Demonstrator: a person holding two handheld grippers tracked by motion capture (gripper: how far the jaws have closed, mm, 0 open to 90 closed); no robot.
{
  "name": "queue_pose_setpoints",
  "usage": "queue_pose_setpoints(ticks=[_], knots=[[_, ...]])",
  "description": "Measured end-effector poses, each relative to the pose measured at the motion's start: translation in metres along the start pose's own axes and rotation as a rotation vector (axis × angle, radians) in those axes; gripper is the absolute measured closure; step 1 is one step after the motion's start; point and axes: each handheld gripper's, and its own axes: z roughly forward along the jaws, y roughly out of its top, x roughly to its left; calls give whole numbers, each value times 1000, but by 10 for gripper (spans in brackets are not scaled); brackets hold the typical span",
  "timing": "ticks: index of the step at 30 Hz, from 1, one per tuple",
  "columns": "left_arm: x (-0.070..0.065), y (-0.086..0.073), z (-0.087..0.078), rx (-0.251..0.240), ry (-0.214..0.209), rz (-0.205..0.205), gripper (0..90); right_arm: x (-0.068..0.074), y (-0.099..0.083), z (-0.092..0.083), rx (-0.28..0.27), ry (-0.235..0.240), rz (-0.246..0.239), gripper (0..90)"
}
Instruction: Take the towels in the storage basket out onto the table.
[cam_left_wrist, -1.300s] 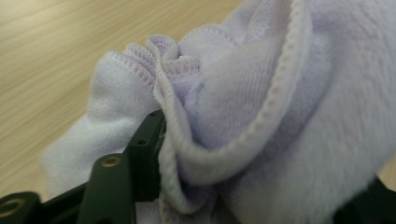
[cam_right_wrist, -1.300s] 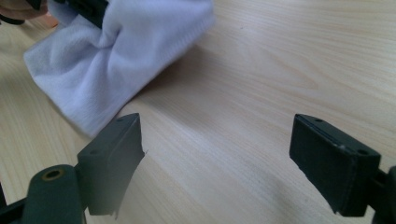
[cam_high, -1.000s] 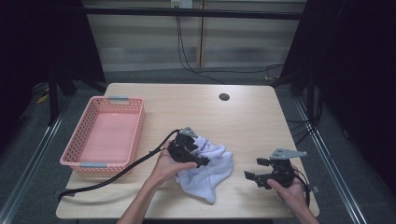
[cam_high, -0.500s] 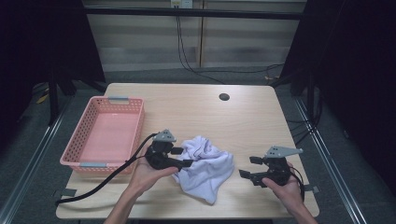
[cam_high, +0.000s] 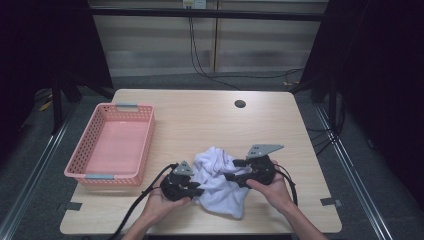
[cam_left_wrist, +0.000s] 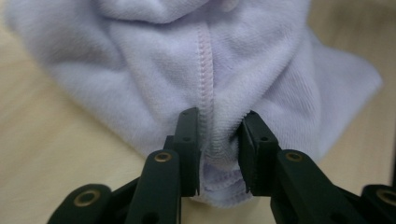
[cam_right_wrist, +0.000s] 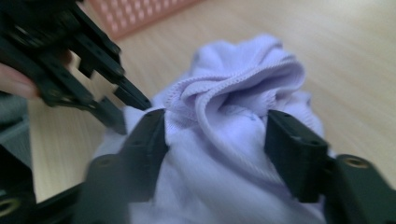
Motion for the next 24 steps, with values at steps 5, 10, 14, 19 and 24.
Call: queue_pose_setpoints(ticks=[5, 10, 14, 19, 24], knots=[[-12, 1, -4, -40, -75, -1, 634, -8, -16, -3, 28, -59, 37, 746], [-9, 23, -5, -136, -36, -18, 574, -19, -23, -10, 27, -69, 68, 776], [-5, 35, 20, -104, -6, 9, 539, -18, -25, -5, 34, -67, 67, 771], [0, 33, 23, -104, 26, -7, 794, -19, -27, -7, 32, -64, 73, 747], [18, 25, -3, -229, -36, -124, 860, -20, -26, -11, 24, -76, 76, 739]])
